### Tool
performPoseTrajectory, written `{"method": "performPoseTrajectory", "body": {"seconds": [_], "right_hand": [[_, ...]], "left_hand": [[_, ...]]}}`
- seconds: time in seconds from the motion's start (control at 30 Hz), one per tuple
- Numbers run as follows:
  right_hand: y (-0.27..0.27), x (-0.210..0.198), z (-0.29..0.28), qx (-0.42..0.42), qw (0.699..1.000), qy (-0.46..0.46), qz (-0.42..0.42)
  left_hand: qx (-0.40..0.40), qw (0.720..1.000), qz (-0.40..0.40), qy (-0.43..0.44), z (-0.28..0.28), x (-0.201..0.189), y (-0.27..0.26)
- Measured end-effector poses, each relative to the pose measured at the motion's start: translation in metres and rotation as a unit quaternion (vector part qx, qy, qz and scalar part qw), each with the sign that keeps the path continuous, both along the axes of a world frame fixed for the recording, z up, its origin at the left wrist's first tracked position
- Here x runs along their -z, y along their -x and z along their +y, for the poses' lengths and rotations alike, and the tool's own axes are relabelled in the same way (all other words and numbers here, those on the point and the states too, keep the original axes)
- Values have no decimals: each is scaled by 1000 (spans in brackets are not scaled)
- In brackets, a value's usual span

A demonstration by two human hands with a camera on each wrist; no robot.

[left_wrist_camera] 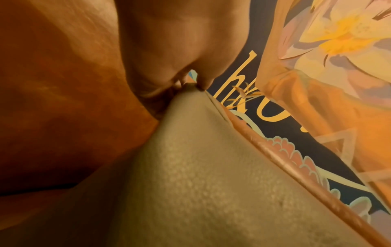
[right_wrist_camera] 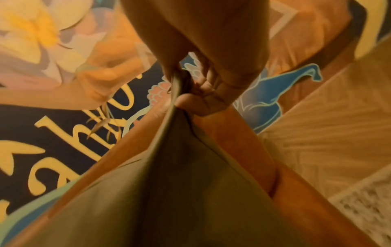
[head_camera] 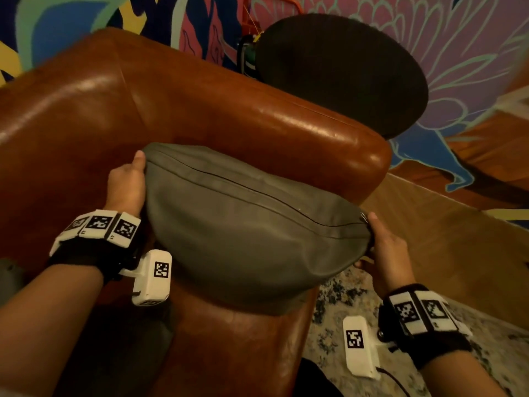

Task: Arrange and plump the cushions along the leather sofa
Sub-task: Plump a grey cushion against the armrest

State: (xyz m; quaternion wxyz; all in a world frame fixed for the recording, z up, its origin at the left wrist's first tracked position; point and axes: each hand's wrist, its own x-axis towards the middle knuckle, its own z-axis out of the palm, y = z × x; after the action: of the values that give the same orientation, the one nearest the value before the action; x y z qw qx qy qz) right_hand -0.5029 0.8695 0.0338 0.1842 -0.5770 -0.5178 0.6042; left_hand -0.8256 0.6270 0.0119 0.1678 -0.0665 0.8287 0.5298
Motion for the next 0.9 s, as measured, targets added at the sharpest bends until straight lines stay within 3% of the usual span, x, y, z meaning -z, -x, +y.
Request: {"method": "performPoseTrajectory", "body": {"seconds": [0.1,0.27,0.33,0.43,0.53,0.6,0.7,0.8,0.9], "right_hand": [[3,-1,1,-41,998,-51,-5],[-12,-6,11,-60,994,-85,36],[-13,5,11,-40,997,-56,45],[-7,24,5,-8,999,-24,-20],[-2,24,-5,70,997,9,-4],[-7,24,-16,78,997,14,20],[-8,28,-29,39,999,-25,14],[0,35,-31,87,995,-45,-6],[8,36,-40,146,989,-1,-1]], "left_hand": [[37,998,41,18,1,1,-5],[14,994,111,20,-5,-2,1],[-4,995,99,3,-7,1,5],[15,997,56,54,-4,8,-2],[-4,999,-12,29,2,7,-7],[-19,999,-30,21,3,8,-7],[-22,998,2,55,3,10,-5],[-30,992,-22,121,10,10,-9],[-30,990,1,139,18,2,-15]]}}
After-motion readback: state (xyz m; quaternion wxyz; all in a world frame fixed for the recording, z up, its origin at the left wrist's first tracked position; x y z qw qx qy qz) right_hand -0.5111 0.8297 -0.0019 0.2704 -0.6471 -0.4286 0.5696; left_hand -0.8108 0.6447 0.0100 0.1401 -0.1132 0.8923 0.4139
